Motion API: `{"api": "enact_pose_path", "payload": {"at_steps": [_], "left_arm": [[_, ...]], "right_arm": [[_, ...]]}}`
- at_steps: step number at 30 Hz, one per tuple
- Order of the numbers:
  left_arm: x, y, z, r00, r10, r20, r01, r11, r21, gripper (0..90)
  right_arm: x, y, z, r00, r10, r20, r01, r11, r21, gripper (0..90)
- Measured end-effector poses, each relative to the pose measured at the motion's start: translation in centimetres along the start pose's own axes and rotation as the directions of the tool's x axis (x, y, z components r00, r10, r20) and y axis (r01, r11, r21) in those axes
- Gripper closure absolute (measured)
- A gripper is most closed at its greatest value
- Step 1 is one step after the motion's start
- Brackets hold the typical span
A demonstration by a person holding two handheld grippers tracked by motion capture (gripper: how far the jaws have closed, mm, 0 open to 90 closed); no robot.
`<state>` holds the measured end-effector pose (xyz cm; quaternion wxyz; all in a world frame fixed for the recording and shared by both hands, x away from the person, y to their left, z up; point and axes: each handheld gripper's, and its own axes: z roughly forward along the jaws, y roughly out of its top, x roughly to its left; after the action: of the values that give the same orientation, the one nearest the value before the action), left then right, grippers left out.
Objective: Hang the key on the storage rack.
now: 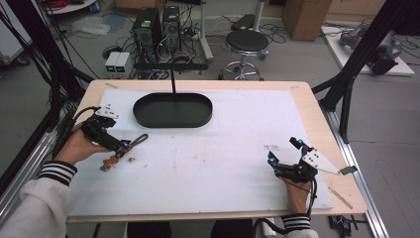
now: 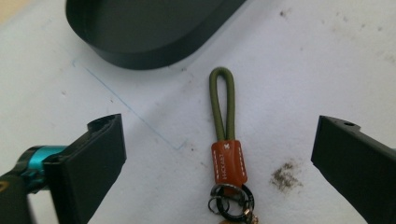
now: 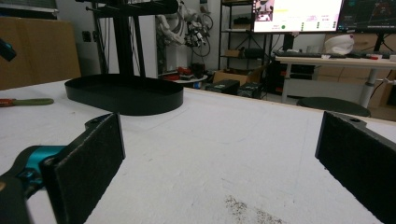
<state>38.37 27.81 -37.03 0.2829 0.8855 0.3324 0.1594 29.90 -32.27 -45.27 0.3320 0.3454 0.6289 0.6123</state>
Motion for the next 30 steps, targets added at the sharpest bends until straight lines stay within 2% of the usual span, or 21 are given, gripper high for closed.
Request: {"api": "enact_pose_path", "payload": {"at_steps": [4, 5, 11, 12, 20, 22, 23, 28, 29, 30], "left_arm": [[0.1, 0.1, 0.9, 1.0000, 0.000, 0.003, 0.000, 0.9989, 0.048, 7.1], [0.2, 0.1, 1.2, 1.0000, 0.002, 0.009, -0.003, 0.9972, 0.075, 7.8], [0.3, 0.1, 2.1, 0.9996, -0.017, 0.023, 0.013, 0.9911, 0.133, 12.0], [0.3, 0.1, 2.3, 0.9992, -0.026, 0.031, 0.022, 0.9892, 0.145, 13.3], [0.3, 0.0, 3.4, 0.9987, -0.022, 0.045, 0.012, 0.9751, 0.222, 18.5], [0.2, -0.1, 3.6, 0.9986, -0.026, 0.046, 0.014, 0.9701, 0.242, 22.5], [0.1, 0.0, 3.8, 0.9986, -0.020, 0.049, 0.006, 0.9644, 0.264, 23.3], [0.0, 0.3, 4.0, 0.9982, -0.018, 0.057, 0.001, 0.9597, 0.281, 29.1], [-0.1, 0.4, 4.1, 0.9980, -0.026, 0.057, 0.008, 0.9572, 0.289, 30.8], [-0.1, 0.5, 4.3, 0.9981, -0.021, 0.057, 0.003, 0.9515, 0.308, 32.1]], "right_arm": [[0.0, 0.0, 0.0, 1.0000, -0.001, 0.001, 0.001, 1.000, 0.000, 0.4], [0.0, 0.0, 0.0, 1.0000, -0.002, 0.001, 0.002, 1.000, -0.001, 0.4], [0.0, 0.0, 0.0, 1.0000, 0.000, 0.000, 0.000, 1.000, 0.000, 0.4], [0.0, 0.0, 0.0, 1.0000, 0.005, 0.001, -0.005, 1.000, 0.002, 0.4], [0.0, 0.0, 0.0, 1.0000, 0.005, 0.001, -0.005, 1.000, 0.001, 0.4], [0.0, 0.0, 0.0, 1.0000, 0.006, 0.001, -0.006, 1.000, 0.002, 0.4], [0.0, 0.0, 0.0, 1.0000, 0.006, 0.001, -0.006, 1.000, 0.002, 0.4], [0.0, 0.0, 0.0, 1.0000, 0.007, 0.000, -0.007, 1.000, 0.002, 0.4], [0.0, 0.0, 0.0, 1.0000, 0.009, 0.000, -0.009, 1.000, 0.003, 0.4], [0.0, 0.0, 0.0, 1.0000, 0.006, 0.000, -0.006, 1.000, 0.001, 0.4]]}}
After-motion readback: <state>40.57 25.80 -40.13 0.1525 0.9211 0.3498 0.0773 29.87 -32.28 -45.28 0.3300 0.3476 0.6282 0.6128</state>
